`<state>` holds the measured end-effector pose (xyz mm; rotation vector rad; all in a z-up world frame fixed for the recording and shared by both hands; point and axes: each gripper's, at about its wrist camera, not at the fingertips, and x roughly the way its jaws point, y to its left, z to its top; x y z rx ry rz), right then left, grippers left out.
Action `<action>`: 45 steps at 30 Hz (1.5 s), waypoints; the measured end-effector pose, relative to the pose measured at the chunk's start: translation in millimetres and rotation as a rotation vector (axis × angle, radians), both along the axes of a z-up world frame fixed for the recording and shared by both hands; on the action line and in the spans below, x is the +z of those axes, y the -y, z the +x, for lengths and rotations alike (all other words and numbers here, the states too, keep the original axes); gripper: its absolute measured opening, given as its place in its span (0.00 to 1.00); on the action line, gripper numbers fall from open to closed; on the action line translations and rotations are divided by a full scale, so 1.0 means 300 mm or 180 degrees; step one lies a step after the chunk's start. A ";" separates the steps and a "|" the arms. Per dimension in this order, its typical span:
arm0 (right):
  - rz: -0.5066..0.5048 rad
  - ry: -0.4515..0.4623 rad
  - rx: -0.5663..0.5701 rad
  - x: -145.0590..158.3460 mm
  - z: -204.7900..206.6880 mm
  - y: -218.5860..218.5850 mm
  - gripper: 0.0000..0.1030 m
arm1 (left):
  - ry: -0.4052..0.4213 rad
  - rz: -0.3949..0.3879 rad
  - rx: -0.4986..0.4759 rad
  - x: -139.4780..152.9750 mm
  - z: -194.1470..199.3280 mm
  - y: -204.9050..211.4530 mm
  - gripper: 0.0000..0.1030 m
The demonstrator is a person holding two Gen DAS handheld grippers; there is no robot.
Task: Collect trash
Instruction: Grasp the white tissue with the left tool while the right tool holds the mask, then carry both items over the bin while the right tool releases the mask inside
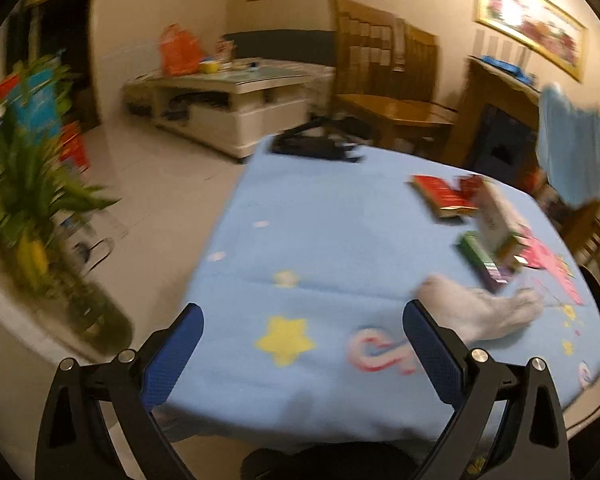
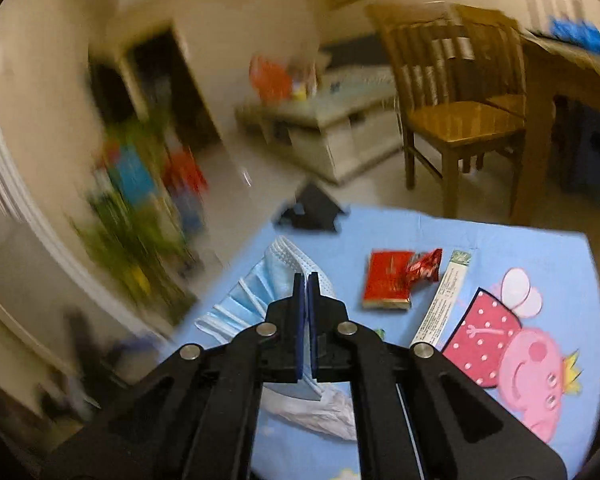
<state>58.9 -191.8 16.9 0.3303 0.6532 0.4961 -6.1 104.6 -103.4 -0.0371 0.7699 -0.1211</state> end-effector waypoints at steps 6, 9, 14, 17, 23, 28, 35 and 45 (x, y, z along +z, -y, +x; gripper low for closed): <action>0.0345 -0.0094 -0.0317 -0.043 -0.113 0.242 0.02 | 0.0098 0.0199 -0.1134 0.015 0.013 0.260 0.94; 0.0413 -0.0190 -0.0435 -0.099 -0.166 0.328 0.02 | 0.0032 0.0504 -0.1393 -0.025 0.054 0.363 0.94; 0.0372 -0.0220 -0.0494 -0.143 -0.226 0.383 0.02 | -0.0433 0.0314 -0.1711 -0.104 0.140 0.421 0.94; 0.0390 -0.0194 -0.0459 -0.164 -0.243 0.392 0.02 | -0.0653 0.0294 -0.1733 -0.139 0.169 0.436 0.94; 0.0500 -0.0159 -0.0407 -0.203 -0.249 0.405 0.02 | -0.0871 0.0247 -0.1743 -0.166 0.192 0.468 0.94; 0.0634 -0.0144 -0.0454 -0.231 -0.264 0.458 0.02 | -0.0611 0.0651 -0.1692 -0.159 0.104 0.587 0.69; 0.0650 -0.0077 -0.0614 -0.259 -0.293 0.522 0.02 | -0.0757 0.0236 -0.1556 -0.124 0.044 0.640 0.07; 0.0704 0.0168 -0.0993 -0.256 -0.343 0.718 0.02 | -0.0287 -0.0096 -0.1532 0.086 -0.018 0.725 0.06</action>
